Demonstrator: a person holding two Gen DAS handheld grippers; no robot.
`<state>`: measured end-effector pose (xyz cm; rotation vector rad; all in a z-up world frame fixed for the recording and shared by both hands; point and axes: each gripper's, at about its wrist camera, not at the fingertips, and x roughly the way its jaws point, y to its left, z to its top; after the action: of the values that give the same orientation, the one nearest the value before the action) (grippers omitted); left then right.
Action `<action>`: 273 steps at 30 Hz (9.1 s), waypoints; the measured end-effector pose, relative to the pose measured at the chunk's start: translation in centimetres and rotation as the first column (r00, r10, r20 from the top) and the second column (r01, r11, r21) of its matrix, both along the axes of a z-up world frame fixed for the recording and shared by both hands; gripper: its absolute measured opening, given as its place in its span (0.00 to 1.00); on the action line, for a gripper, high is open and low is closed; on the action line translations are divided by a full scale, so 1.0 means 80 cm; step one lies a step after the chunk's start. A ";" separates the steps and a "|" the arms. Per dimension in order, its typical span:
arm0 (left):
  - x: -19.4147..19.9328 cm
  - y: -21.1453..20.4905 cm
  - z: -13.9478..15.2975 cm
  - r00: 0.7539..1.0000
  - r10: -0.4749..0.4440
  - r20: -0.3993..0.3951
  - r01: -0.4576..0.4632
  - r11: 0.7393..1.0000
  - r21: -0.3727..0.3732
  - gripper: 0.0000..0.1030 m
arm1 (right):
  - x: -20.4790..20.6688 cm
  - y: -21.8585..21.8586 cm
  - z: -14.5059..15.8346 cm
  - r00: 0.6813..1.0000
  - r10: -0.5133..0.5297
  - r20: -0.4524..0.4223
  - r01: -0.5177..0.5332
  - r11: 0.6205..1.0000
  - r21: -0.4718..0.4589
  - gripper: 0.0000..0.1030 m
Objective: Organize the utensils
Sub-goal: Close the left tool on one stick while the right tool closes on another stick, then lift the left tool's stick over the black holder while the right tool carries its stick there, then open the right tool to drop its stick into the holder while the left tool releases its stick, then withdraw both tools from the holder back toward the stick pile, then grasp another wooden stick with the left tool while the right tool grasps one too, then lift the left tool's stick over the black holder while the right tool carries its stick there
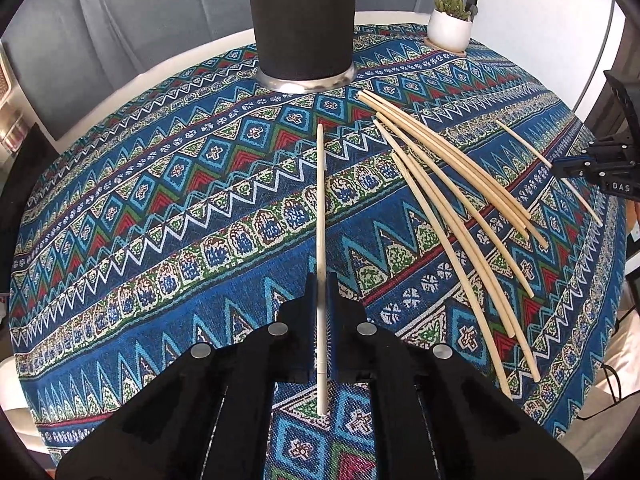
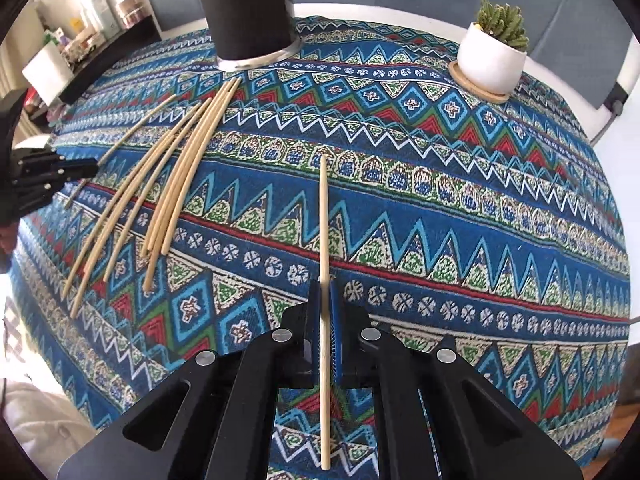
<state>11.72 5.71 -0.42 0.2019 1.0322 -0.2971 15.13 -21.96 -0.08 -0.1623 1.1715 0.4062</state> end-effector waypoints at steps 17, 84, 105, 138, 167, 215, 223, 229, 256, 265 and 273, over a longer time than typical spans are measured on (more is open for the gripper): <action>-0.025 0.051 0.061 0.985 0.161 0.064 -0.153 0.982 -0.115 0.04 | -0.028 -0.047 0.125 0.966 -0.065 0.249 0.029 0.989 0.144 0.04; 0.199 0.001 0.126 0.644 0.236 0.727 0.288 0.806 -0.517 0.05 | 0.240 0.116 0.129 0.620 -0.323 0.715 -0.292 0.751 0.592 0.05; 0.206 0.030 0.125 0.664 0.295 0.687 0.245 0.783 -0.572 0.59 | 0.247 0.073 0.128 0.600 -0.417 0.682 -0.191 0.754 0.629 0.52; 0.153 0.021 0.205 0.737 0.382 0.557 -0.072 0.865 -0.497 0.94 | 0.209 0.016 0.191 0.672 -0.436 0.599 0.037 0.828 0.560 0.89; 0.021 -0.002 0.087 0.939 0.281 0.200 -0.222 0.935 -0.276 0.94 | 0.091 0.021 0.105 0.888 -0.326 0.325 0.208 0.914 0.348 0.90; 0.017 -0.062 -0.021 0.996 0.083 0.031 -0.083 0.996 -0.020 0.96 | 0.100 0.127 -0.035 0.996 0.001 0.089 0.002 0.999 -0.034 0.93; 0.009 -0.059 -0.022 0.994 0.070 0.079 -0.068 0.997 -0.035 0.96 | 0.102 0.131 -0.037 0.992 0.041 0.116 -0.040 0.999 -0.014 0.93; 0.000 -0.041 -0.016 0.988 0.112 0.110 -0.108 0.993 -0.041 0.73 | 0.091 0.116 -0.032 0.985 0.071 0.159 -0.073 0.997 0.006 0.69; 0.006 0.077 -0.005 0.944 0.305 0.126 -0.293 0.951 -0.100 0.05 | 0.100 0.024 0.011 0.974 -0.125 0.189 0.107 0.989 0.107 0.05; 0.025 0.084 0.048 0.926 0.324 0.196 -0.314 0.946 -0.081 0.05 | 0.108 -0.009 0.070 0.958 -0.180 0.222 0.144 0.975 0.168 0.05; 0.051 0.080 0.101 0.913 0.316 0.257 -0.295 0.948 -0.119 0.05 | 0.117 0.002 0.117 0.951 -0.164 0.263 0.110 0.972 0.207 0.05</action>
<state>15.81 12.12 7.70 0.0074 0.7614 -0.0211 24.51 -21.78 9.29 0.0289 0.8545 0.3563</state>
